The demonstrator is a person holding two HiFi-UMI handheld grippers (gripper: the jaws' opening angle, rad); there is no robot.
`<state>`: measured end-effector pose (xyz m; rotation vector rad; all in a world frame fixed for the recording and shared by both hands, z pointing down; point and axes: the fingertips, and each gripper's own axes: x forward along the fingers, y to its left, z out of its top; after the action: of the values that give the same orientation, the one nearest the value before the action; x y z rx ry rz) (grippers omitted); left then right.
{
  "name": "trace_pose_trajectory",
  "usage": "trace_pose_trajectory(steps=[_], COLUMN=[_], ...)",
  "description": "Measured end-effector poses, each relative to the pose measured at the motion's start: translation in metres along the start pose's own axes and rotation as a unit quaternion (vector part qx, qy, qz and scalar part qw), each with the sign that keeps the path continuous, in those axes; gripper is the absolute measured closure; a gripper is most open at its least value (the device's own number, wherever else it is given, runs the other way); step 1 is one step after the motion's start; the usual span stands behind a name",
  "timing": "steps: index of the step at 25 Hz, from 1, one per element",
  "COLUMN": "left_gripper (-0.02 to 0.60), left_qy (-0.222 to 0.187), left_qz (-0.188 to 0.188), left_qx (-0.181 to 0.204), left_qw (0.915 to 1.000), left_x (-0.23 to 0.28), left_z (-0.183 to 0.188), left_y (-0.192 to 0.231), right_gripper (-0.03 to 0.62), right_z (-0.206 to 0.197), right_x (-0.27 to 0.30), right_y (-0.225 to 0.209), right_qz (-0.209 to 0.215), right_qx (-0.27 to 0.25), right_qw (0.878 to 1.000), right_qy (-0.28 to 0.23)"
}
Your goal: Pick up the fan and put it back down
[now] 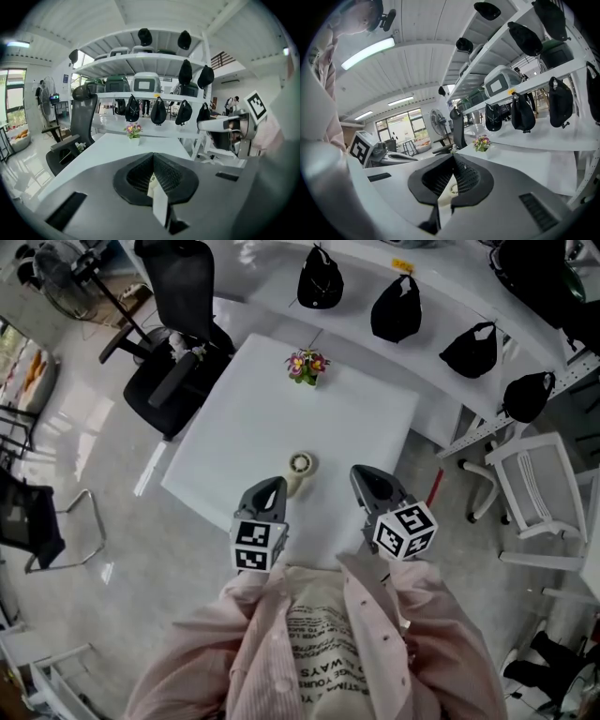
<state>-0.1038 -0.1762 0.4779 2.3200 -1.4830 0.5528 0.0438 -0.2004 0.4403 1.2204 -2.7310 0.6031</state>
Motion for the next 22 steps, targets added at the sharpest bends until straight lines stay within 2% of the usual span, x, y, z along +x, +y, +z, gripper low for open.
trace_pose_trajectory(steps=[9, 22], left_gripper=[0.58, 0.58], left_qy=[-0.083, -0.134], left_qz=[0.008, 0.035], left_qx=[-0.004, -0.019], left_qw=[0.9965, 0.9902], left_x=[-0.032, -0.062], left_z=[0.04, 0.061], left_y=[0.008, 0.031], right_gripper=[0.595, 0.595], right_z=[0.028, 0.056], right_x=[-0.003, -0.01], right_y=[0.001, 0.007], right_qz=[0.009, 0.014], right_qx=[-0.015, -0.022], right_qw=[0.999, 0.998], right_qy=[-0.028, -0.061])
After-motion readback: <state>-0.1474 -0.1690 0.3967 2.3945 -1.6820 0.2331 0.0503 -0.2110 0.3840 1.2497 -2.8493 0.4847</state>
